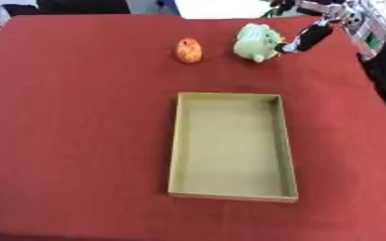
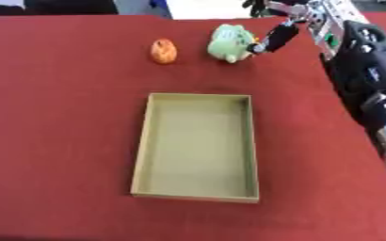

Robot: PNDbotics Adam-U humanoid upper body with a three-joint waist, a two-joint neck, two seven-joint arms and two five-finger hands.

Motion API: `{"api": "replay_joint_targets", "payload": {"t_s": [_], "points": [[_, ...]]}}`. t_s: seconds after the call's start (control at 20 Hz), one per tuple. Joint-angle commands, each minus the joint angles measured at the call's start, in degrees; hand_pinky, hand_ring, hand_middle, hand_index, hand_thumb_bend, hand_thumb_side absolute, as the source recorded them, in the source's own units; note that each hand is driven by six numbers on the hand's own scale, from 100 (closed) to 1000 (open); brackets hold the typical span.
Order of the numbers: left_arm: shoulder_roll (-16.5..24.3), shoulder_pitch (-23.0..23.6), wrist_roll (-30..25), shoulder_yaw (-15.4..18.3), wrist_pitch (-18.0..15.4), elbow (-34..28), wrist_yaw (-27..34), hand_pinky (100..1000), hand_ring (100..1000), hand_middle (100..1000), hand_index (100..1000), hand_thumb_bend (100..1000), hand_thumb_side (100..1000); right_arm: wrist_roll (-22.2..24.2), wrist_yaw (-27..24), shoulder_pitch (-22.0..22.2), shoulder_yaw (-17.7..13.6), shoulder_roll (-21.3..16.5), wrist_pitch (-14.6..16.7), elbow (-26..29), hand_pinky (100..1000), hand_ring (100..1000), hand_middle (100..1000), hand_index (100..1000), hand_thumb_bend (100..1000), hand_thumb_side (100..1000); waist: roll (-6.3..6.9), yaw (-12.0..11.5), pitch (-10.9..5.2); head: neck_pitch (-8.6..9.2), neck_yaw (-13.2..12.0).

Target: Pick up objects on the table and place them in the box.

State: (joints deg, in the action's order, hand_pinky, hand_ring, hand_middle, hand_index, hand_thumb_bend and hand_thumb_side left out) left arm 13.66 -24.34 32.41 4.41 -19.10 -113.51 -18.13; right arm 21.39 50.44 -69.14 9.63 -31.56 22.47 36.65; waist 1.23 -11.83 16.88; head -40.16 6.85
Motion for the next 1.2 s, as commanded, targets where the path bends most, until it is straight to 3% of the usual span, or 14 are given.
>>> {"api": "replay_joint_targets", "payload": {"t_s": [0.05,0.35,1.1,1.2], "points": [[0.9,-1.0,0.0,-0.1,0.0,-1.1,0.1,807,668,633,815,190,507,0.8,-1.5,-1.9,0.3,-0.8,-0.2,1.7,830,888,790,971,386,308,-0.09,-0.2,-0.91,0.61,0.3],[0.7,-1.4,0.0,-0.2,-0.1,-1.1,0.2,807,667,633,815,188,509,2.1,-2.9,-1.6,0.5,-0.2,-0.8,1.8,827,886,786,969,375,316,-0.3,-0.6,-0.32,1.08,0.7],[-0.1,-2.3,0.1,-0.3,-0.1,-1.1,0.2,808,658,630,814,169,521,2.6,-0.8,-0.6,-0.4,0.5,-1.8,1.0,827,887,784,958,359,310,-0.37,-2.7,2.09,3.19,3.4],[-0.1,-2.4,0.1,-0.4,-0.1,-1.1,0.1,808,658,630,814,167,522,2.5,0.0,-0.4,-0.4,0.4,-1.9,0.8,824,881,779,950,339,345,-0.43,-2.8,2.3,3.34,3.6]]}}
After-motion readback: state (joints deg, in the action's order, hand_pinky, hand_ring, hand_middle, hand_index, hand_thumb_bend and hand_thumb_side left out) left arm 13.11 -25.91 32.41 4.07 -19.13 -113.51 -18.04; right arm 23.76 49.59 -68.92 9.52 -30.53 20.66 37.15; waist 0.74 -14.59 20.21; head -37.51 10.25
